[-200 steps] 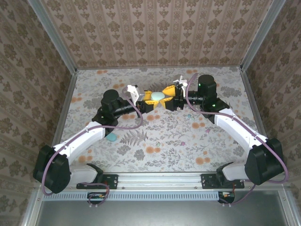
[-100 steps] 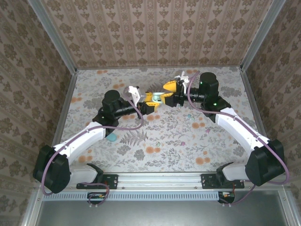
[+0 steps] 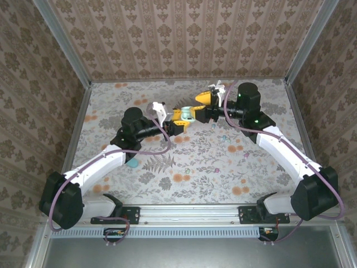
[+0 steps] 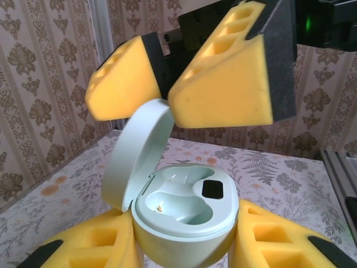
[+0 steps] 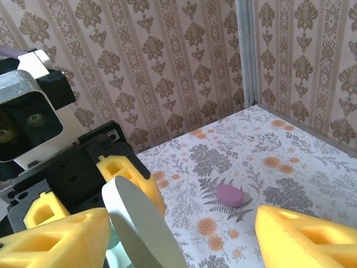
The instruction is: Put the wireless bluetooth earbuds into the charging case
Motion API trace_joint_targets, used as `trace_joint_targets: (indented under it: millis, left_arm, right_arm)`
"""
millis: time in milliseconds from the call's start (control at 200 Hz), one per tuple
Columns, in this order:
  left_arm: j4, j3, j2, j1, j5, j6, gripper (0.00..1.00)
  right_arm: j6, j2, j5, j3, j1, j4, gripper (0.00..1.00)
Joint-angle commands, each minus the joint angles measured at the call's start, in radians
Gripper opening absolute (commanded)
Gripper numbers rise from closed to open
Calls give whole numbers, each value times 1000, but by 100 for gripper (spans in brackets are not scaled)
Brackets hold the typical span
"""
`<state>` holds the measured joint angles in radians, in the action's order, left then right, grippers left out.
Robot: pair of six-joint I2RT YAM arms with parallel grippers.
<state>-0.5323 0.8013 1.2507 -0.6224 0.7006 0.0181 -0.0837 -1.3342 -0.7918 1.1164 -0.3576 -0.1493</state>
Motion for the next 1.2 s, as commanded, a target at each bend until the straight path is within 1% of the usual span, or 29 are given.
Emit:
trace_joint_targets:
  millis: [0,120,255,365,520,635,740,820,1045,1195]
  left_arm:
    - [-55,-14,13,-7,-31,41,34]
    - [-73,-19,15,-7,-39,53,34]
    - [-87,-20,16,-6,-42,63,34]
    - [-94,-16,14,-6,-16,65,34]
    - [-66,-1,9,-5,42,46,34]
    - [-27,14,6,-5,77,30,34]
    - [-23,18,5,-5,88,28,34]
    - [-23,19,3,-5,91,24,34]
    - [-11,26,0,-5,111,16,34]
    - [0,26,-6,-5,113,7,35]
  right_arm:
    - [-12,41,-9,33,4,51,71]
    - [11,51,-24,26,4,78,71]
    - [88,44,-88,34,4,142,71]
    - [222,59,-138,-7,4,147,72]
    - [461,83,-167,-67,5,149,69]
    - [511,87,-132,-71,5,144,68]
    - [607,64,-173,-31,4,235,65]
    - [619,49,-185,-12,4,262,61]
    - [620,10,-210,21,5,275,59]
    - [609,-9,-218,41,4,280,54]
